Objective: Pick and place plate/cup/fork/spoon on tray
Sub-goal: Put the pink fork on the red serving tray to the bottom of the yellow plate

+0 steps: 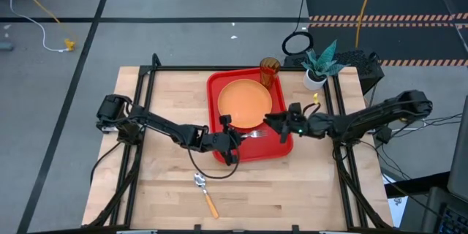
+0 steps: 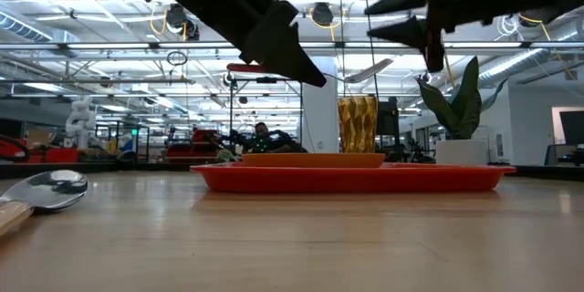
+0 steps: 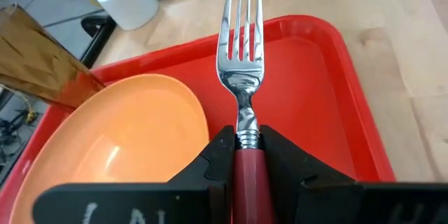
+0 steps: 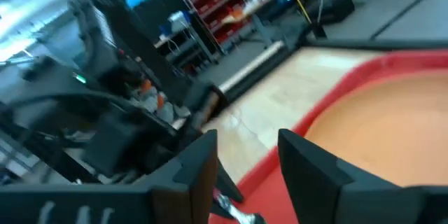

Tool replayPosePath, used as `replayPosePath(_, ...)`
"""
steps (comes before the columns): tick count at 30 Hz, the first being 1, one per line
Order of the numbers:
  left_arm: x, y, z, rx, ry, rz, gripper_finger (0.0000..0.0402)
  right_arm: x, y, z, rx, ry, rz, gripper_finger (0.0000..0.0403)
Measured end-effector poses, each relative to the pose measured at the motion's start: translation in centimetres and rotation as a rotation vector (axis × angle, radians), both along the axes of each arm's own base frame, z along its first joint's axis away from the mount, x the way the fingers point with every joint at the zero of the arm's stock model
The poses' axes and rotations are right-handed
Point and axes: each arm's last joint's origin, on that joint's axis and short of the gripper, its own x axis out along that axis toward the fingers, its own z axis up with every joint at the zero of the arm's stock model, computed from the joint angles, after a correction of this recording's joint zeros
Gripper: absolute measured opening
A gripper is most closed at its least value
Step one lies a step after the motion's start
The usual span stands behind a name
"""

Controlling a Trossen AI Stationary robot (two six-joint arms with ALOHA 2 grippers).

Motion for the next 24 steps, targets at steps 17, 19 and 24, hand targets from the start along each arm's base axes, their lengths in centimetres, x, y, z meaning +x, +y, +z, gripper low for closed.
replayPosePath(17, 2.3, 2.5, -5.6, -0.227, -0.03, -0.067, 0.0055, -2.6, 0.4, 3.0, -0.103, -0.1, 0.044, 0.0155)
replayPosePath(19, 2.5, 3.1, -5.9, -0.255, -0.037, -0.05, 0.0055, -2.6, 0.4, 2.8, -0.105, -0.087, 0.045, 0.0155)
replayPosePath(24, 2.7, 3.8, -7.4, -0.302, -0.015, -0.029, 0.0055, -2.6, 0.4, 2.7, -0.11, -0.073, 0.046, 0.0155)
